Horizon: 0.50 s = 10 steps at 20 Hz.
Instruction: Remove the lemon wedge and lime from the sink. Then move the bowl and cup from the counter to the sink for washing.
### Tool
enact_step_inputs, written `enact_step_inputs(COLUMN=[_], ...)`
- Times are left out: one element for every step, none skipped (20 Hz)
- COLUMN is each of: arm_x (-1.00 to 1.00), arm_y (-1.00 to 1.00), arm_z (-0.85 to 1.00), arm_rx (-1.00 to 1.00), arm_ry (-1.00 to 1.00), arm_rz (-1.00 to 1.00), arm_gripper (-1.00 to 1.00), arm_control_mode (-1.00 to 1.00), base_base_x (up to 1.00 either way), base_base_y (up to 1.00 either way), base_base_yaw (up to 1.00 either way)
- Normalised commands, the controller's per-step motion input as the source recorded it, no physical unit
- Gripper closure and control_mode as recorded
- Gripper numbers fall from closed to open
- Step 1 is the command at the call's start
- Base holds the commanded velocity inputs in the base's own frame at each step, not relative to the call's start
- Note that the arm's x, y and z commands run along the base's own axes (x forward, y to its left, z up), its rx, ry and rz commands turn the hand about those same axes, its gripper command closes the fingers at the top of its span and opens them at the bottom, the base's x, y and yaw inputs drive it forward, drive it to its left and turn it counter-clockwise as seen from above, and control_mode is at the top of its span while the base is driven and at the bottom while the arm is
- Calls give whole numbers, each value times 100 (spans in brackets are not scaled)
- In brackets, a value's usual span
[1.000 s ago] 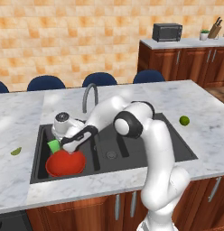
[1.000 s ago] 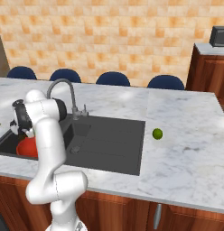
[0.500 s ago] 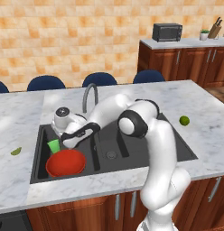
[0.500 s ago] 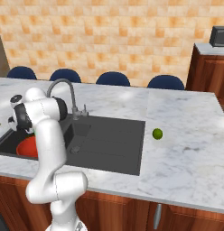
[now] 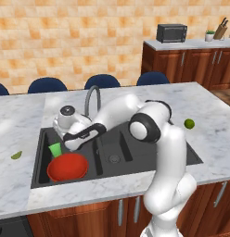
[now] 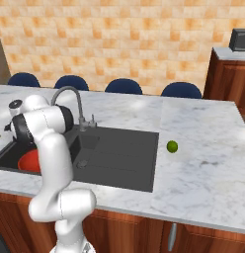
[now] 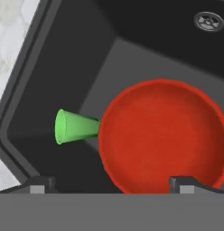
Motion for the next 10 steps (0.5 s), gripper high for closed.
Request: enact_step_inputs(arm_x=[-39,-38,-36,-33,-33,-36,-37,-37,-36,-36], arm_y=[-18,-19,-20,-19,-21,-21,-22,-22,-24,-22], arm_z=[22,23,25,29,30,29,30,29,32,32], arm_rx=[3,0,0,0,0,0,0,0,0,0], arm_ry=[-3,-4,-4,-3,-2,-4,-4,-1,-2,-1], arm_rz=[0,0,0,0,0,0,0,0,4,5], arm_gripper=[-100,-100,-100,-100,-100,-100,-100,-100,-100,-100], arm_control_mode=[-100,-100,-100,-100,-100,-100,-100,-100,-100,-100], base_base_x=[0,0,0,0,0,0,0,0,0,0], base_base_y=[0,0,0,0,0,0,0,0,0,0], base_base_yaw=[0,0,0,0,0,0,0,0,0,0])
